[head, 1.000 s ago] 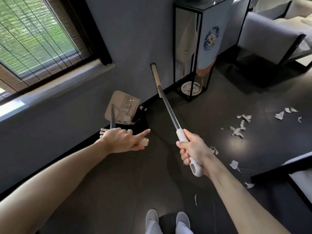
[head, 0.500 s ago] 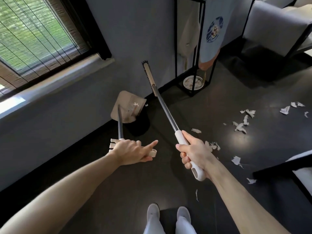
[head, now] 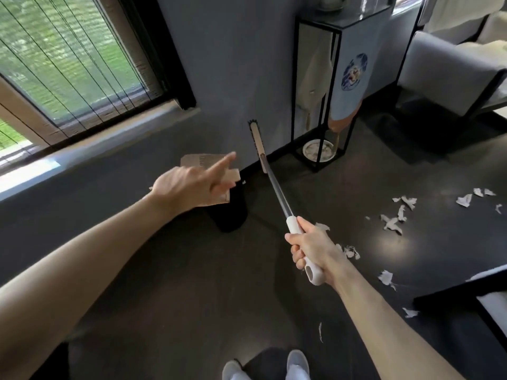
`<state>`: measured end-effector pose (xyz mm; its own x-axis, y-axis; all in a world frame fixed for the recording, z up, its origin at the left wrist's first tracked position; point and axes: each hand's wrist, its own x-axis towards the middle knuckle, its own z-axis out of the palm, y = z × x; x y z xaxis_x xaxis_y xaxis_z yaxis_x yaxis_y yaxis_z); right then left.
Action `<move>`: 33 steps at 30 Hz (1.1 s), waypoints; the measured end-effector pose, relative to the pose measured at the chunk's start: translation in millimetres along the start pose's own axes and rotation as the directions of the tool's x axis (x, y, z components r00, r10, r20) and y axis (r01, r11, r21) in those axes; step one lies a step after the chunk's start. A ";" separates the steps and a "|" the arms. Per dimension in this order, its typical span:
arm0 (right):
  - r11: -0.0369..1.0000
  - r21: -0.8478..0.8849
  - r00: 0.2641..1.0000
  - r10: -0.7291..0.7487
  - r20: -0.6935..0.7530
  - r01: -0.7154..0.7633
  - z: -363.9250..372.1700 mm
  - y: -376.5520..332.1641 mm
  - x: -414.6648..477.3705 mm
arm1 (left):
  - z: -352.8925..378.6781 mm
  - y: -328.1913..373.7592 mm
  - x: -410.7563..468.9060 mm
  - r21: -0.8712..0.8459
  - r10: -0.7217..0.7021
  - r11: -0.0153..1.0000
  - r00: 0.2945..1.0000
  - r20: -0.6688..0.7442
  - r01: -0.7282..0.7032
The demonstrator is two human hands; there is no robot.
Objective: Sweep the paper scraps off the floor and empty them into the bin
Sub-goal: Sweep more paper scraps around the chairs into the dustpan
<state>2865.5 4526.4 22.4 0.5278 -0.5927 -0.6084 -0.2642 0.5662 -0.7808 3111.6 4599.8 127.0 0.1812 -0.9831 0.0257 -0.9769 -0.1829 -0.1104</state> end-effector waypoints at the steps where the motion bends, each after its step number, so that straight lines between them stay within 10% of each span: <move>1: 1.000 0.010 1.000 -0.008 -0.004 0.008 3.5 -2.1 -4.8 | -13.7 -2.7 -0.8 -0.060 -0.054 0.997 0.998 -0.015 0.053; 8: 0.993 0.097 0.996 -0.066 -0.065 0.073 33.0 12.7 -53.4 | -90.4 -45.9 -19.0 -0.692 -0.187 0.721 0.954 -0.233 -0.028; 20: 0.951 0.294 0.929 0.022 -0.369 0.095 103.0 192.3 -211.7 | 35.5 49.1 -114.3 -0.750 0.237 0.640 0.971 -0.012 -0.166; 33: 0.701 0.678 0.589 0.459 -0.665 0.219 126.9 408.9 -451.9 | 33.2 341.4 -314.8 -0.793 0.822 0.371 0.568 0.039 -0.483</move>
<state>2621.4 5098.4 -3.9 -0.3468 -0.4703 -0.8115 0.4779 0.6559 -0.5844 2724.8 4846.7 48.2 -0.6959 -0.7088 -0.1152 -0.5400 0.4108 0.7346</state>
